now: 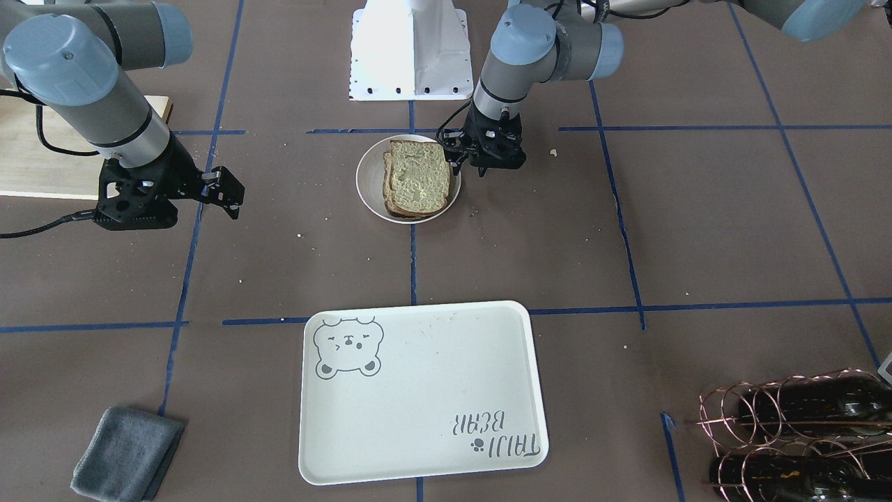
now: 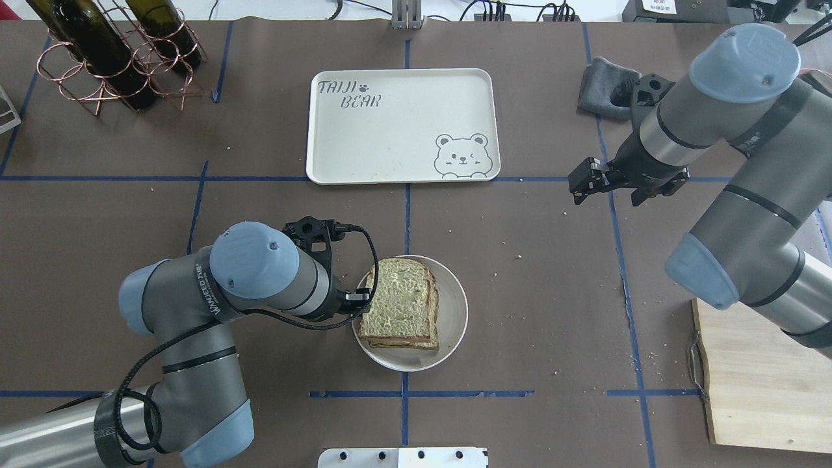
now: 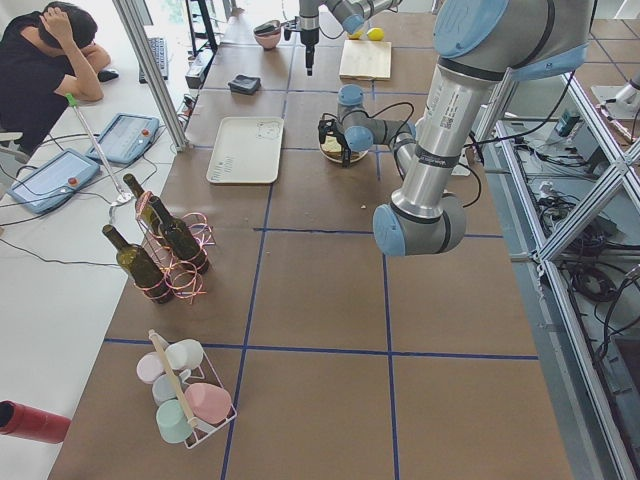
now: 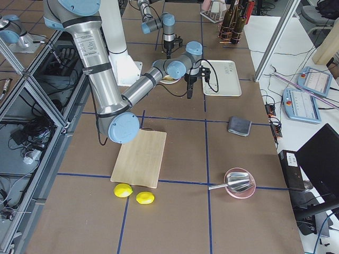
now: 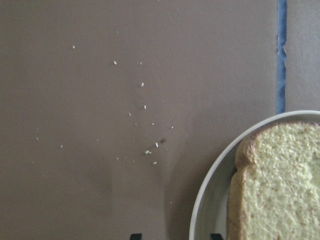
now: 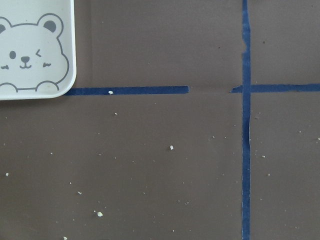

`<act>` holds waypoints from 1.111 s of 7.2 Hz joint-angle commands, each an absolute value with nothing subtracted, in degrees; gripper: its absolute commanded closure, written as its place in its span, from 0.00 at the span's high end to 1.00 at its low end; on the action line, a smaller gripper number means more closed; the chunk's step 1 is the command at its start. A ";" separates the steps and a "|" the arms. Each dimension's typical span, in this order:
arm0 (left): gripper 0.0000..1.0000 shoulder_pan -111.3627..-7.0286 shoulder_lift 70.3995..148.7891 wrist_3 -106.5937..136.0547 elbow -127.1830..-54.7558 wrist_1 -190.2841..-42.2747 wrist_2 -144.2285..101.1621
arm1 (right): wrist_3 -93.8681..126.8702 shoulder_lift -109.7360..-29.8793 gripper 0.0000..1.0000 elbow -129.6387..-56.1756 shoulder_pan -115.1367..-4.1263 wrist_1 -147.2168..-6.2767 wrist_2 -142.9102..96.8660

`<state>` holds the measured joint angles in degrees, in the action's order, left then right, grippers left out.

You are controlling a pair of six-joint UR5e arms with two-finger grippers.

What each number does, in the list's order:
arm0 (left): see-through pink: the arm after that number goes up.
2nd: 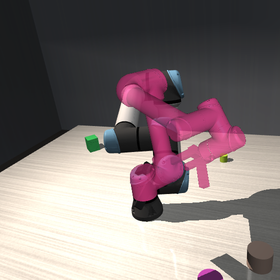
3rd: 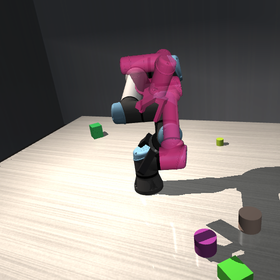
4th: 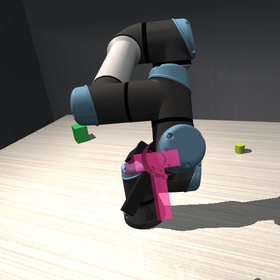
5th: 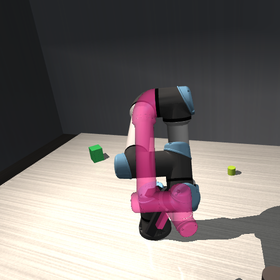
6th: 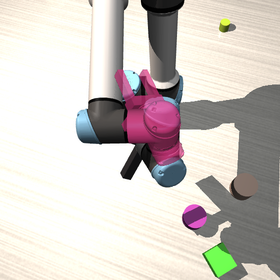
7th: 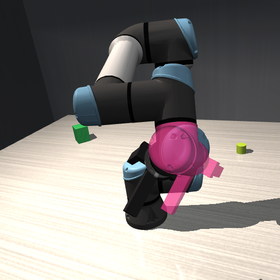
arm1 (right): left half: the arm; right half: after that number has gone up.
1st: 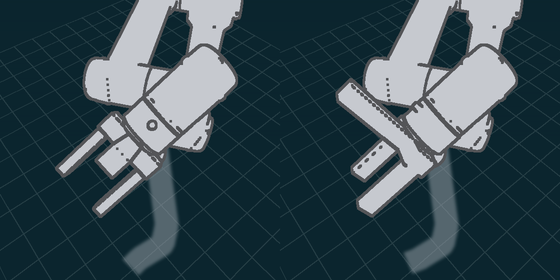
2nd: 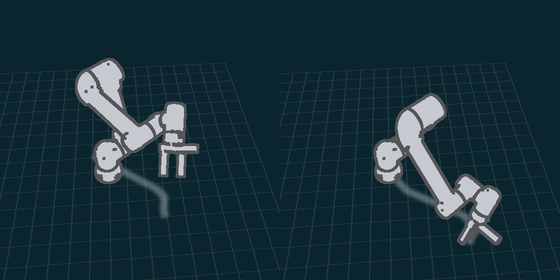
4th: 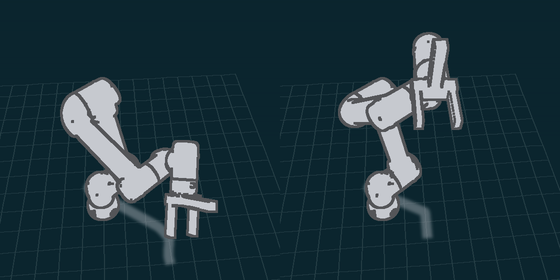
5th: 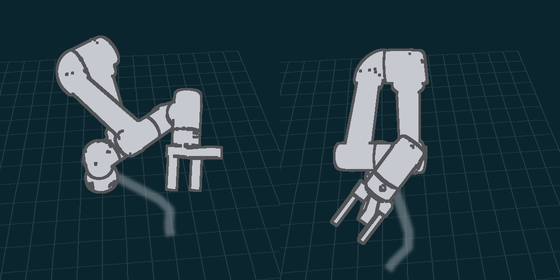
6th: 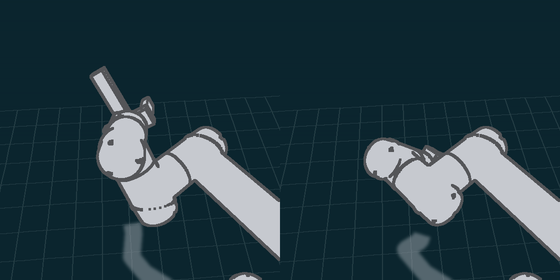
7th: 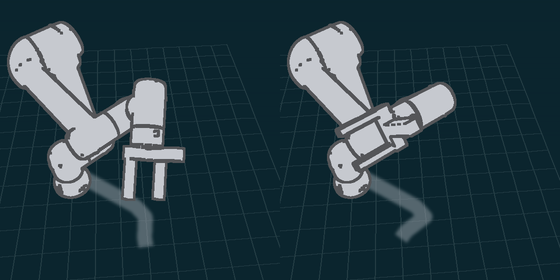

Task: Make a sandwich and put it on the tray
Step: 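Grasp the plate rim with the left gripper while the right arm retracts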

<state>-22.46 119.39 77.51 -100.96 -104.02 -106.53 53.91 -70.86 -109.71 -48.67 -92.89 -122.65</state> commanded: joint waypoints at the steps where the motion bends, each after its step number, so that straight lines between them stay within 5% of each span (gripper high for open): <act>1: 0.53 -21.89 120.49 77.61 -97.66 -106.87 -106.52 | 53.70 -71.89 1.00 -110.30 -49.30 -92.90 -122.70; 4: 0.23 -21.53 120.59 77.61 -97.29 -106.96 -106.52 | 53.70 -72.42 1.00 -111.00 -49.48 -92.90 -122.70; 7: 0.16 -21.53 120.59 77.61 -96.68 -109.59 -106.61 | 53.70 -72.60 1.00 -111.09 -49.57 -92.90 -122.70; 8: 0.05 -21.53 120.59 77.61 -96.68 -109.77 -106.61 | 53.70 -72.68 1.00 -111.09 -49.57 -92.90 -122.70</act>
<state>-21.54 120.62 77.61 -96.78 -109.26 -106.59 53.71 -72.61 -111.08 -49.57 -92.90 -122.70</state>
